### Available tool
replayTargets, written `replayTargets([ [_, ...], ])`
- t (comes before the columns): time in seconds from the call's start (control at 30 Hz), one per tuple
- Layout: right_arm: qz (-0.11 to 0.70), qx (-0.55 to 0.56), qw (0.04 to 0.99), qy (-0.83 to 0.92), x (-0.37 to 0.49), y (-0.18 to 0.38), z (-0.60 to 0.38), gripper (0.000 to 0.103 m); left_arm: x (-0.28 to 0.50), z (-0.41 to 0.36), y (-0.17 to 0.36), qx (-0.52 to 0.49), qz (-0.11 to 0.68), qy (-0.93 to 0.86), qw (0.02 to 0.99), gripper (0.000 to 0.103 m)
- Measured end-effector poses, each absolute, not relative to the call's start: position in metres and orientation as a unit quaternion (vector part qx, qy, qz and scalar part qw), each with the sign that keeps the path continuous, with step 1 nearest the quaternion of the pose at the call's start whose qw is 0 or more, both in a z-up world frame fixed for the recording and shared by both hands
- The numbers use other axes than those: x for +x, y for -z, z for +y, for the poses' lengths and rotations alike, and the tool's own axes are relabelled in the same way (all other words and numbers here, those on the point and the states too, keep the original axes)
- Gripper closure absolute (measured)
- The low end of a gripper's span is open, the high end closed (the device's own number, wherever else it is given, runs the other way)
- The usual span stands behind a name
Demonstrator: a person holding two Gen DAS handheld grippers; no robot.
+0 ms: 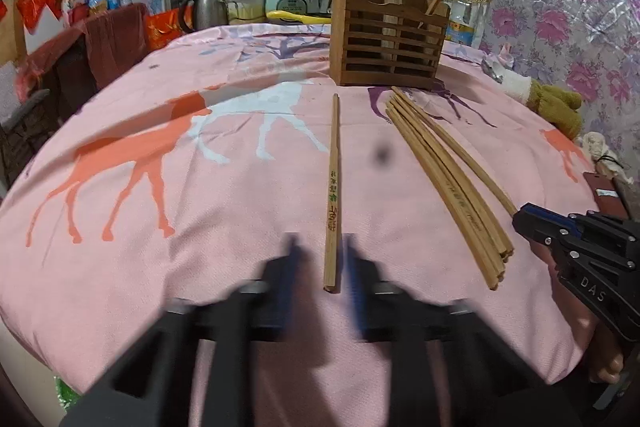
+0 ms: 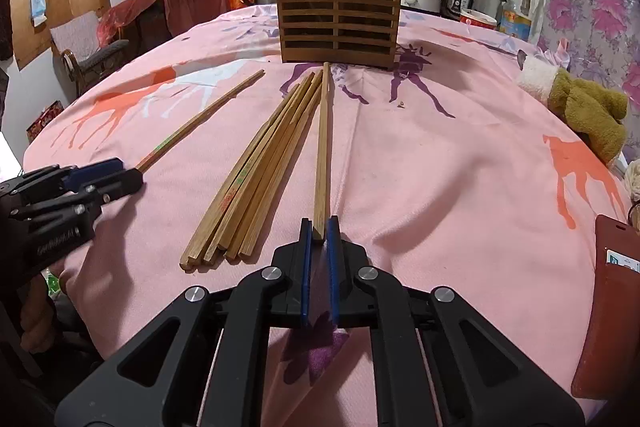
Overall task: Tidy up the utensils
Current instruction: 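Close the right gripper on a chopstick while the left gripper lifts its chopstick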
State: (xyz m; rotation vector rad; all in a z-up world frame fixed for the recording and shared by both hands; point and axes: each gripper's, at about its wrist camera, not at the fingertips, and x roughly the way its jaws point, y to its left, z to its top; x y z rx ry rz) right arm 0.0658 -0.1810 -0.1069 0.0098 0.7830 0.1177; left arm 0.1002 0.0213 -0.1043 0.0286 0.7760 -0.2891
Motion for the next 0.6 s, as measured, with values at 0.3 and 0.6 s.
replayTargets([
  [0.3, 0.35, 0.027, 0.935, -0.048, 0.054, 0.088, -0.193, 0.096, 0.099, 0.023, 0.094, 0.005, 0.373, 0.138, 0.918, 0.097],
  [0.6, 0.297, 0.05, 0.953, -0.035, 0.045, 0.046, -0.21, 0.096, 0.09, 0.024, 0.059, 0.008, 0.349, 0.138, 0.927, 0.097],
])
